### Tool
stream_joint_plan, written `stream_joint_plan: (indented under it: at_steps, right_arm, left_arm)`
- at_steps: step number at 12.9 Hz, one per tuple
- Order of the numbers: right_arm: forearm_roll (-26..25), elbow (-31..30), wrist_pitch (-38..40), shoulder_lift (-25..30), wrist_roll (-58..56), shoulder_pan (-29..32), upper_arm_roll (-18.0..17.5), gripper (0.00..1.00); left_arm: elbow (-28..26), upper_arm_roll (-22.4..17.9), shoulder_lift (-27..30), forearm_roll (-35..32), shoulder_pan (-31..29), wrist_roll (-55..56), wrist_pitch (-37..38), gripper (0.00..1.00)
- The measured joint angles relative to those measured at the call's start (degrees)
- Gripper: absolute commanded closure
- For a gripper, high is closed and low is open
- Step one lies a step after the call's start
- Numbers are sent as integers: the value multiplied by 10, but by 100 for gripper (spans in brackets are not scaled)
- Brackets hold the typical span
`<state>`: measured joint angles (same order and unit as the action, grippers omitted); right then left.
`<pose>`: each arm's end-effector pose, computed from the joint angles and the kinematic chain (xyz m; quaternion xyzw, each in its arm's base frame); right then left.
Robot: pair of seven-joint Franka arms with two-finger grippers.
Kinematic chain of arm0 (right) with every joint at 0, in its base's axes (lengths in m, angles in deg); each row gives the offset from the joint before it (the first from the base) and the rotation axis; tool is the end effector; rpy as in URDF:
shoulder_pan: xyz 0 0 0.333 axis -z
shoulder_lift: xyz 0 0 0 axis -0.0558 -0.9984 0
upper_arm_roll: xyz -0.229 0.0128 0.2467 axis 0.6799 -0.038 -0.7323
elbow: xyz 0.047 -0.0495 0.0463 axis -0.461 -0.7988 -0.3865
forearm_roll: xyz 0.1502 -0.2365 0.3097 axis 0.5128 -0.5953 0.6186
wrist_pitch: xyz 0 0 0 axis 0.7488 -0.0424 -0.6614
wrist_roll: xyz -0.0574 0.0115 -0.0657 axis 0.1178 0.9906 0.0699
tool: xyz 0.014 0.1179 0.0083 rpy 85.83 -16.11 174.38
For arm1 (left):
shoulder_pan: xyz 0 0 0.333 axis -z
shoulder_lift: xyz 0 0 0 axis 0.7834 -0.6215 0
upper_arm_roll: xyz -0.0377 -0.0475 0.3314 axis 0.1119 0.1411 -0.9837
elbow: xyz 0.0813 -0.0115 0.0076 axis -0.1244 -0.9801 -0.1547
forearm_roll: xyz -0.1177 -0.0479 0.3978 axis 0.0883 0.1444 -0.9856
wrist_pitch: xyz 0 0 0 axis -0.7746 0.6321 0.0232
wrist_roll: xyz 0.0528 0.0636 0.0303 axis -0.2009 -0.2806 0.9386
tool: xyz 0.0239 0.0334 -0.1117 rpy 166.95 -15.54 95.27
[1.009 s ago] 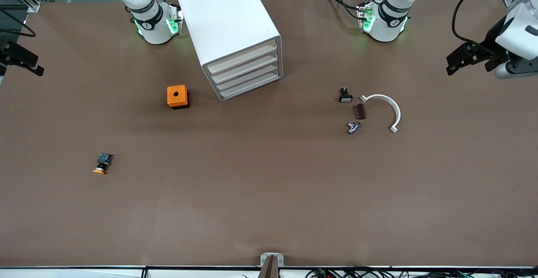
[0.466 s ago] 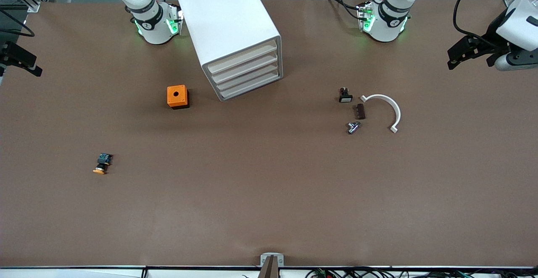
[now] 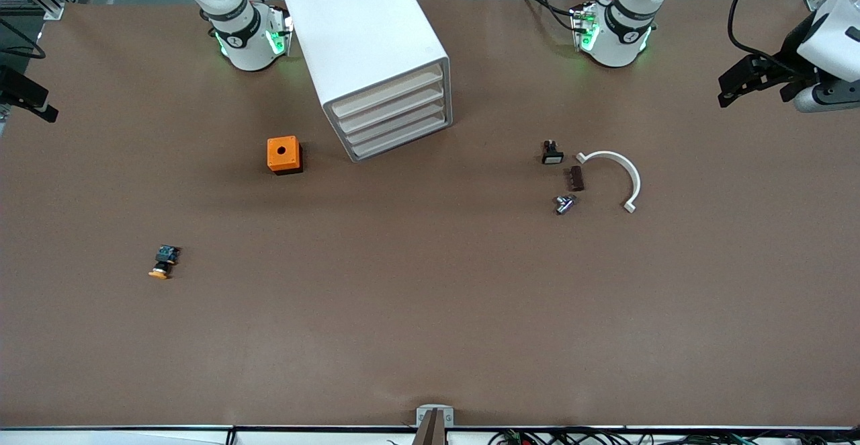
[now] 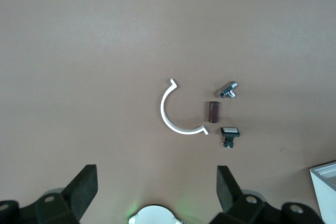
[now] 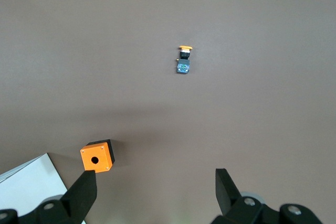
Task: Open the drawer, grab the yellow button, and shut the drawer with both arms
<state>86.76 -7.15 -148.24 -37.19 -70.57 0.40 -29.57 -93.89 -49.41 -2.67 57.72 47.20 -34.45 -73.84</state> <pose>0.5353 -0.0838 0.6638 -0.9997 0.0231 -0.0054 0.0033 0.5210 -0.0551 0.6530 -0.9991 -0.0279 0.0270 0.0191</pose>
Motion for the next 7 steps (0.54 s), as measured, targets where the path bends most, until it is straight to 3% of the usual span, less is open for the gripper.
stream_joint_plan:
  at_steps: [3,7]
  right_arm:
    - [0,0,0,0,0,15,-28,0]
    - [0,0,0,0,0,18,-33,0]
  left_arm:
    - [1,0,0,0,0,0,-2,0]
    - [11,0,-7,0,0,0,-9,0]
